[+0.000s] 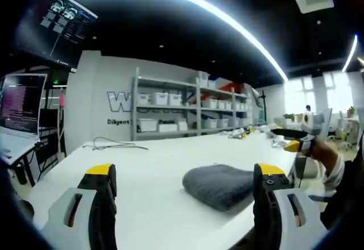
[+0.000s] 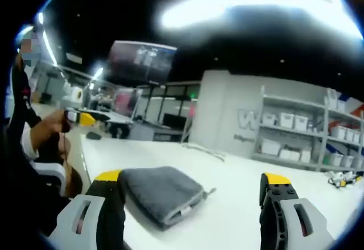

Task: Open the folded towel by lifting each exposed corner and separating the folded layers until the towel lies flat within the target outline without major curled edges

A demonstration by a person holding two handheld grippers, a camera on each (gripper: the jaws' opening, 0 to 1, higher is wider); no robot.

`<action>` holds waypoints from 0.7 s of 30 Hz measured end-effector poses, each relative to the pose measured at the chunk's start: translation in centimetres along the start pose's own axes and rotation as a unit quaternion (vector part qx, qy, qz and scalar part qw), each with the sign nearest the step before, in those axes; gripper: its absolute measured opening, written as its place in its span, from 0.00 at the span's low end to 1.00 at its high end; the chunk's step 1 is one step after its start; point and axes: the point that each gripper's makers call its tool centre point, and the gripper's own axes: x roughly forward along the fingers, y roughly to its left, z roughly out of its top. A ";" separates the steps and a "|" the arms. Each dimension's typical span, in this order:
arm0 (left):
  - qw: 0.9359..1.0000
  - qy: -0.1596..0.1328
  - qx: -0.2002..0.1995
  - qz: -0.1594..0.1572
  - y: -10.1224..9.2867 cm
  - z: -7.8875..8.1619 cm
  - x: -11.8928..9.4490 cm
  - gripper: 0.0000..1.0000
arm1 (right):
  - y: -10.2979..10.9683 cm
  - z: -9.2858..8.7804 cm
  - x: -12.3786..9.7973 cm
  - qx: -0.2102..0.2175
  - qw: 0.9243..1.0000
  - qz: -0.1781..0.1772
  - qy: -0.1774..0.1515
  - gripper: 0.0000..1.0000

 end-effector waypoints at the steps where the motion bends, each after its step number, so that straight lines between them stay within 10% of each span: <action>1: 1.000 0.000 -0.001 0.000 0.0 0.0 0.0 0.98 | 0.1 0.0 0.0 0.003 1.000 0.004 -0.001 1.00; 21: 1.000 0.012 0.016 -0.001 -0.6 0.2 -0.1 1.00 | 0.2 -0.3 -0.3 0.017 1.000 0.009 0.017 0.99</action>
